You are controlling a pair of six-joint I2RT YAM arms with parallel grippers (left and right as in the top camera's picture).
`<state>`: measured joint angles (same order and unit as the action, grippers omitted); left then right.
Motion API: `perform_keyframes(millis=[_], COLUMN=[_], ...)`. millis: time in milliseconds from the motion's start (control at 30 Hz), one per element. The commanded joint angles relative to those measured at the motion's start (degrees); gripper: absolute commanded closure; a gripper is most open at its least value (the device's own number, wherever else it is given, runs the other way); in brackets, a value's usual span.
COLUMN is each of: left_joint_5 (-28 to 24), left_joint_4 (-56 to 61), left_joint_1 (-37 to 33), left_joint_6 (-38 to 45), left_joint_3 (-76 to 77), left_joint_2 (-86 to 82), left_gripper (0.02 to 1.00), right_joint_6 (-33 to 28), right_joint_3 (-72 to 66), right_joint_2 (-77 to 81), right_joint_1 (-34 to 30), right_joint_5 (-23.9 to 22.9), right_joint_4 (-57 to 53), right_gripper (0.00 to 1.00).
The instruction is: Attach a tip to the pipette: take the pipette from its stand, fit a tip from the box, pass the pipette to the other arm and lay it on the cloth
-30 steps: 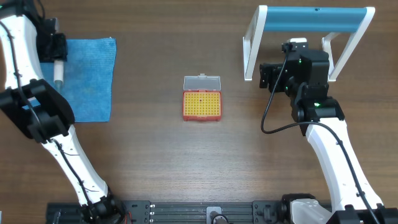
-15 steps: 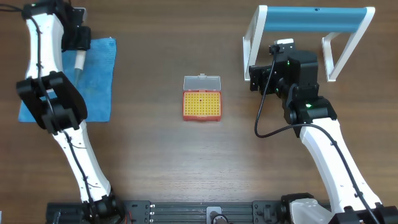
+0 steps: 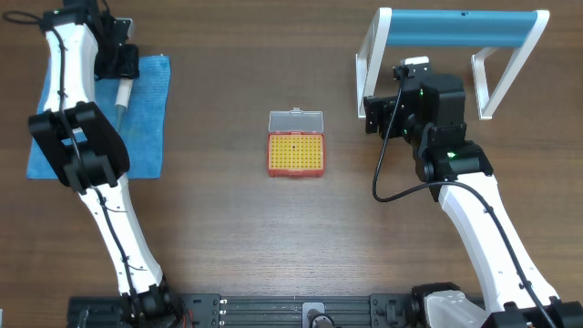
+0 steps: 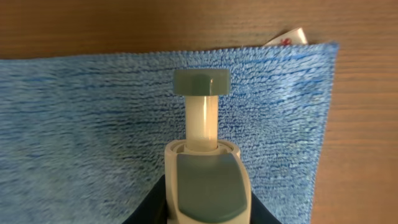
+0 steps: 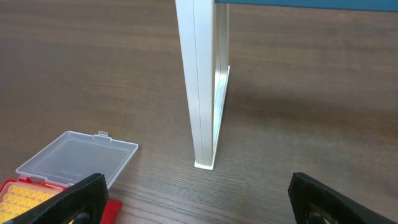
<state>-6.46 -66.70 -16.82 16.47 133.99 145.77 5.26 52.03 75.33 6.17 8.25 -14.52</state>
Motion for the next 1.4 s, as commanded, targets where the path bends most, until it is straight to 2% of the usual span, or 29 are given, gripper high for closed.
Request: perform_keyframes(millis=[33, 133, 200, 233, 267, 400, 600, 733, 833, 967, 1133, 1267, 1400], left_joint_5=[-2.67, -3.30, -3.30, -3.30, -3.30, -3.28, -3.30, -3.28, -1.25, -2.05, -8.48, -7.74, -7.50], left_joint_4=[1.64, 2.43, 2.64, 2.71, 2.73, 2.78, 2.71, 1.51, 0.48, -0.37, -2.75, -5.77, -8.48], left_joint_1=[-0.28, -0.28, -0.28, -0.31, -0.31, -0.28, -0.28, 0.33, 0.83, 0.83, 1.53, 3.10, 4.33], left_joint_6=[0.55, 0.55, 0.55, 0.55, 0.55, 0.55, 0.55, 0.55, 0.35, 0.39, 0.33, 0.37, 0.37], left_joint_3=[-0.09, -0.20, -0.20, -0.20, -0.20, -0.20, -0.17, -0.09, 0.09, 0.09, 0.11, 0.11, 0.11], left_joint_2=[2.69, 2.69, 2.69, 2.69, 2.69, 2.69, 2.67, 2.32, 1.38, -1.03, -5.20, -10.78, -19.21], left_gripper=[0.989, 0.980, 0.917, 0.833, 0.691, 0.437, 0.397, 0.235, 0.161, 0.137, 0.071, 0.020, 0.020], right_joint_6=[-0.42, -0.42, -0.42, -0.44, -0.42, -0.44, -0.44, -0.44, -0.44, -0.44, -0.42, -0.42, -0.44], right_joint_3=[0.39, 0.39, 0.39, 0.39, 0.37, 0.37, 0.39, 0.39, 0.37, 0.39, 0.37, 0.37, 0.39], right_joint_2=[-0.09, -0.09, -0.09, -0.09, -0.09, -0.09, -0.09, -0.09, -0.09, -0.09, -0.09, -0.09, -0.09], right_joint_1=[0.39, 0.39, 0.39, 0.39, 0.39, 0.39, 0.39, 0.39, 0.39, 0.39, 0.39, 0.39, 0.39], right_joint_5=[0.33, 0.33, 0.33, 0.33, 0.33, 0.33, 0.33, 0.33, 0.33, 0.33, 0.33, 0.31, 0.33], right_joint_4=[1.09, 1.53, 1.53, 1.51, 1.53, 1.51, 1.49, 1.46, 1.46, 1.49, 1.49, 1.49, 1.49], right_gripper=[0.056, 0.056, 0.056, 0.056, 0.056, 0.056, 0.056, 0.056, 0.056, 0.056, 0.056, 0.056, 0.056])
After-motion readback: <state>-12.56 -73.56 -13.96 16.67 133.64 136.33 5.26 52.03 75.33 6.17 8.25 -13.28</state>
